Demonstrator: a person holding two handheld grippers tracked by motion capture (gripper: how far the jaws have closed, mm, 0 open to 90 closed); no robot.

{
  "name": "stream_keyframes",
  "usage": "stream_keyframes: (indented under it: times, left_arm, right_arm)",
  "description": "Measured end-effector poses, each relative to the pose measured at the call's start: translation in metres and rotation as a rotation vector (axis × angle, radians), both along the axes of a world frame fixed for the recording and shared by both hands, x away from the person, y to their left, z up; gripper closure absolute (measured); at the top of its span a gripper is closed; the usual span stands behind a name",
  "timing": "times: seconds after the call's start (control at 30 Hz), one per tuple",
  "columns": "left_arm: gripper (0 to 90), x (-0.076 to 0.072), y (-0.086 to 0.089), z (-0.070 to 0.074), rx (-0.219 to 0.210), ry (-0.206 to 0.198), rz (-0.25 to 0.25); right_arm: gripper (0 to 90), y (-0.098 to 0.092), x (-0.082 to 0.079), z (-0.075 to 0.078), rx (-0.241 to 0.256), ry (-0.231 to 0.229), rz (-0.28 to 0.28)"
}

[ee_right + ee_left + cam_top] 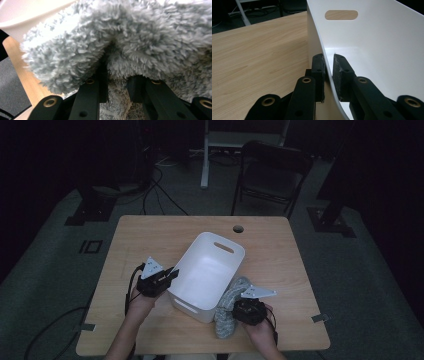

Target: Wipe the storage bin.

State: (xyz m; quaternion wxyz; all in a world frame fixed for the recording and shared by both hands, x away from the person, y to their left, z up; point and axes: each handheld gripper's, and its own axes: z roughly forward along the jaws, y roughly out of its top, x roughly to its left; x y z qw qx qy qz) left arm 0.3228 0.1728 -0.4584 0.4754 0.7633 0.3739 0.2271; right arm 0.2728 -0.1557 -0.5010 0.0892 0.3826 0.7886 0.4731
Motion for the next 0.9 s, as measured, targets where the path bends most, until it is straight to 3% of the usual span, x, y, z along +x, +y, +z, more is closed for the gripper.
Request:
stream_keyframes:
  times: [0.23, 0.47, 0.63, 0.9]
  left_arm:
    - [79.5, 0.000, -0.001, 0.000, -0.006, 0.001, 0.002]
    - [79.5, -0.001, -0.003, 0.000, 0.015, -0.009, 0.007]
    - [79.1, 0.000, -0.002, 0.000, 0.004, -0.005, 0.012]
    - [78.4, 0.003, -0.001, -0.001, -0.010, 0.004, 0.015]
  right_arm:
    - [73.9, -0.001, 0.004, -0.007, -0.016, 0.020, 0.001]
    - [73.9, -0.002, 0.015, -0.023, -0.042, 0.070, -0.009]
    - [73.8, -0.002, 0.021, -0.034, -0.065, 0.109, -0.010]
    - [74.1, -0.005, 0.018, -0.029, -0.069, 0.100, -0.006]
